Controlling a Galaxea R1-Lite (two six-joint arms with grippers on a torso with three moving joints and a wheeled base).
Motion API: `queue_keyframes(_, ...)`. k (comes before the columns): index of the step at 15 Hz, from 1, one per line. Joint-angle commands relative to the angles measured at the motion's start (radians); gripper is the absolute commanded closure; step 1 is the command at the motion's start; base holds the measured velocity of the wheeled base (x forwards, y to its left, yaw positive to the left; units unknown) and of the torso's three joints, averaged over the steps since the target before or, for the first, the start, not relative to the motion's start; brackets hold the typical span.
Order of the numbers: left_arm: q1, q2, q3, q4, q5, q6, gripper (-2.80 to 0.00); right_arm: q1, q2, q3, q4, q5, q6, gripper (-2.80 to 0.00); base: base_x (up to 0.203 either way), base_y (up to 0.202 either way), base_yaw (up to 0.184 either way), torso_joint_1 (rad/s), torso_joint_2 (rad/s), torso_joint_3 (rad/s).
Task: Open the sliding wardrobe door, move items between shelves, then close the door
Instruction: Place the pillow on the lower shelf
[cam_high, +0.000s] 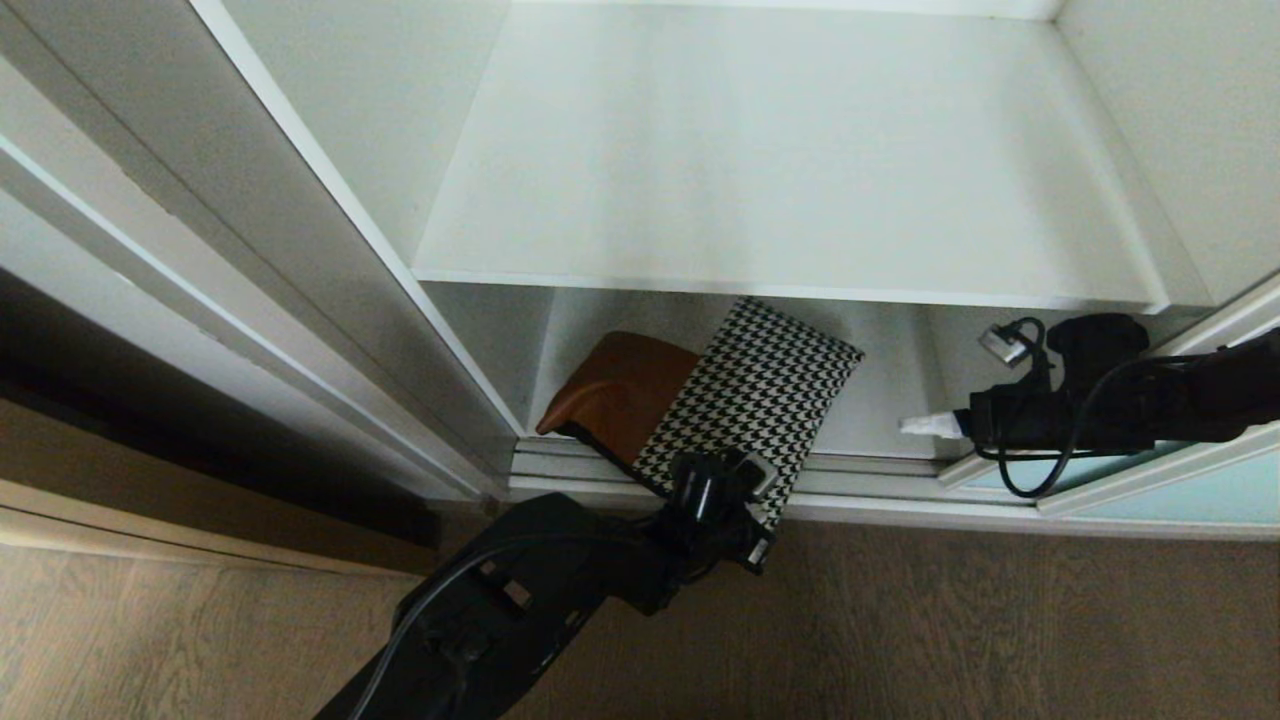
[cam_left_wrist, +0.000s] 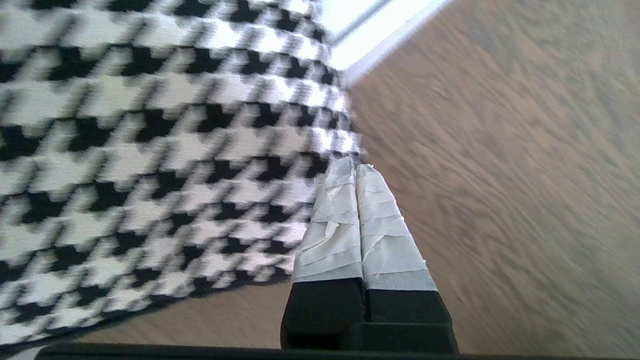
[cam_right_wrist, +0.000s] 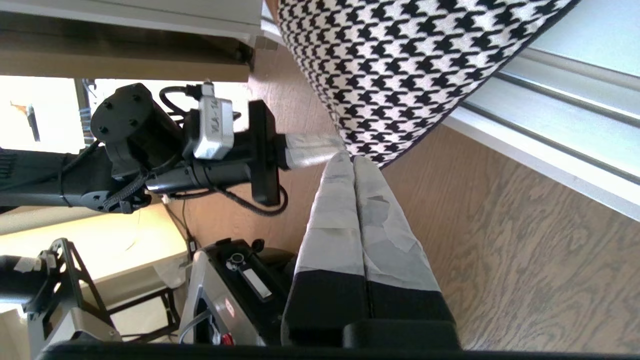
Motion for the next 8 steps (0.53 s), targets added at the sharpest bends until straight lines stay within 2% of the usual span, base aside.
queue_keyframes(1, -0.001, 0.014, 0.001, -0.106, 0.029, 0.001, 0.00, -0.003, 0.018, -0.008, -0.001, 0.005, -0.001, 0.00, 0.000, 0.000, 0.000, 0.000, 0.00, 0.000)
queue_keyframes(3, 0.000, -0.012, 0.003, -0.180, 0.126, -0.007, 0.00, 0.008, 0.047, -0.011, 0.001, 0.005, -0.002, 0.00, 0.000, 0.000, 0.000, 0.000, 0.00, 0.000)
queue_keyframes(6, 0.013, -0.143, 0.053, -0.206, 0.223, -0.106, 0.00, 0.063, 0.059, 0.014, 0.014, -0.003, -0.004, 0.00, 0.000, 0.000, 0.000, 0.000, 0.00, 0.000)
queue_keyframes(8, 0.015, -0.246, 0.148, -0.218, 0.316, -0.173, 0.00, 0.117, 0.066, 0.061, 0.004, -0.041, -0.007, 0.00, 0.000, 0.000, 0.000, 0.000, 0.00, 0.000)
